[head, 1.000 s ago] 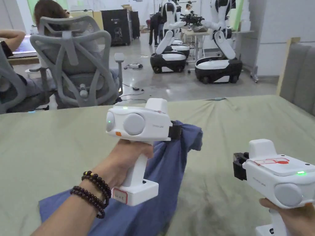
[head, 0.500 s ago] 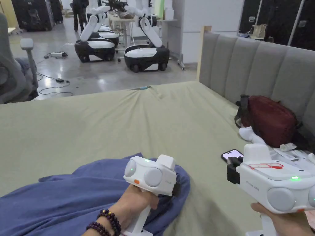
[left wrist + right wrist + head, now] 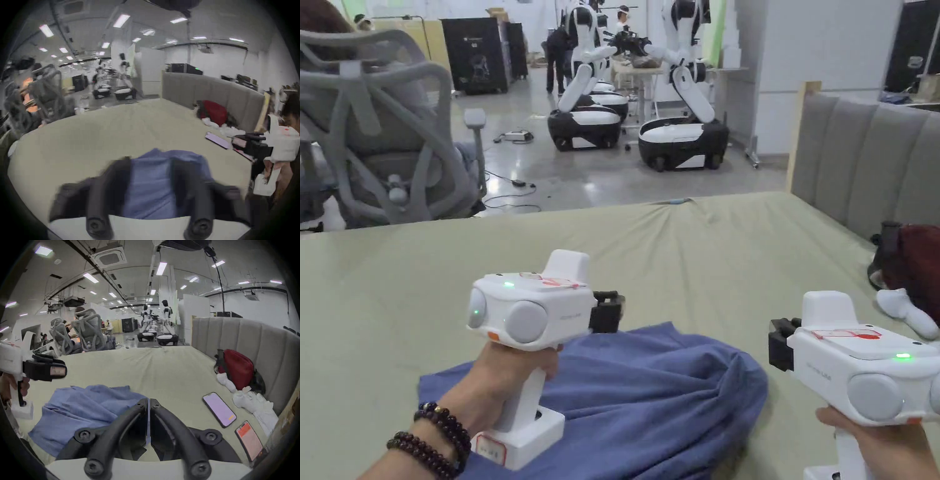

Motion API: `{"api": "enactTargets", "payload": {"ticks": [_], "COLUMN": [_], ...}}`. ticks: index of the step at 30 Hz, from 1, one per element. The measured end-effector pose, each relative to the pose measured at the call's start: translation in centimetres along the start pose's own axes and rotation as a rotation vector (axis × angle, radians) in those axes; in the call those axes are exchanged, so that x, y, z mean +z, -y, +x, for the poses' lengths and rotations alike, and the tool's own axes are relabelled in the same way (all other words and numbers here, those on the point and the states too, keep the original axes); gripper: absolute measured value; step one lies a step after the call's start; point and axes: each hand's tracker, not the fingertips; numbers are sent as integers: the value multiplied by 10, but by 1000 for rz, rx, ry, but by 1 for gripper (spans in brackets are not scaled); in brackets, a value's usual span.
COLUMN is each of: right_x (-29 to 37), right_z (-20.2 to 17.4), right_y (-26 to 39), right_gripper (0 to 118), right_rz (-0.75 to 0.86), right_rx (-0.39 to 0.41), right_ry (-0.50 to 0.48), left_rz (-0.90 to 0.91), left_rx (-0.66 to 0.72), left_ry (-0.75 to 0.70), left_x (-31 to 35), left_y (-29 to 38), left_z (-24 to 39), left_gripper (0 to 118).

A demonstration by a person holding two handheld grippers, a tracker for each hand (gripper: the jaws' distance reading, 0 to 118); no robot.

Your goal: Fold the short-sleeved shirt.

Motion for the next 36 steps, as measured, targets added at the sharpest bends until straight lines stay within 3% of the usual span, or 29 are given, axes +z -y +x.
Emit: {"api": "enactTargets", "payload": {"ticks": [3, 7, 12, 13, 14, 15, 16, 17, 18, 21, 24, 27, 29, 30, 33, 36], "right_x": [0, -6, -20, -19, -21, -24, -27, -30, -33, -44, -56, -61, -66, -66, -61, -59], "right_z": [-18, -38, -51, -52, -55, -57, -58, -57, -58, -58, -57, -56, -51, -48, -30, 1], "right_y": [-4, -6, -4, -3, -2, -2, 1, 4, 5, 12, 17, 20, 24, 23, 16, 4], "right_gripper": [4, 4, 4, 4, 4, 4, 4, 4, 4, 4, 4, 4, 4, 4, 4, 5], "right_rz": [9, 0, -23, -24, -26, -30, -34, -37, -43, -64, -90, -113, -120, -122, -116, -125], "right_rx": [8, 16, -10, -8, -1, 8, 17, 23, 32, 66, 85, 74, 79, 78, 33, -9], "right_ry": [-35, -64, -99, -106, -112, -118, -122, -125, -131, -135, -130, -141, -139, -134, -124, -67], "left_rz": [-15, -53, -113, -132, -167, -214, -260, -299, -319, -324, -410, -411, -390, -385, -331, -324], "left_rx": [71, 141, 191, 198, 203, 211, 213, 202, 177, 135, 159, 201, 234, 234, 222, 230], "left_ry": [-153, -218, -287, -312, -322, -333, -344, -355, -377, -403, -381, -320, -347, -335, -321, -338], "left_x": [29, 57, 41, 30, 19, 4, -9, -21, -32, -56, -70, -67, -62, -60, -51, -44], "left_y": [13, 30, 53, 60, 66, 72, 79, 86, 92, 107, 120, 130, 128, 125, 121, 121], "left_z": [-58, -108, -146, -154, -163, -172, -179, -185, -189, -200, -208, -204, -201, -202, -202, -198], "left_gripper": [0, 0, 0, 7, 24, 63, 91, 112, 118, 100, 99, 87, 68, 39, 2, 2]}}
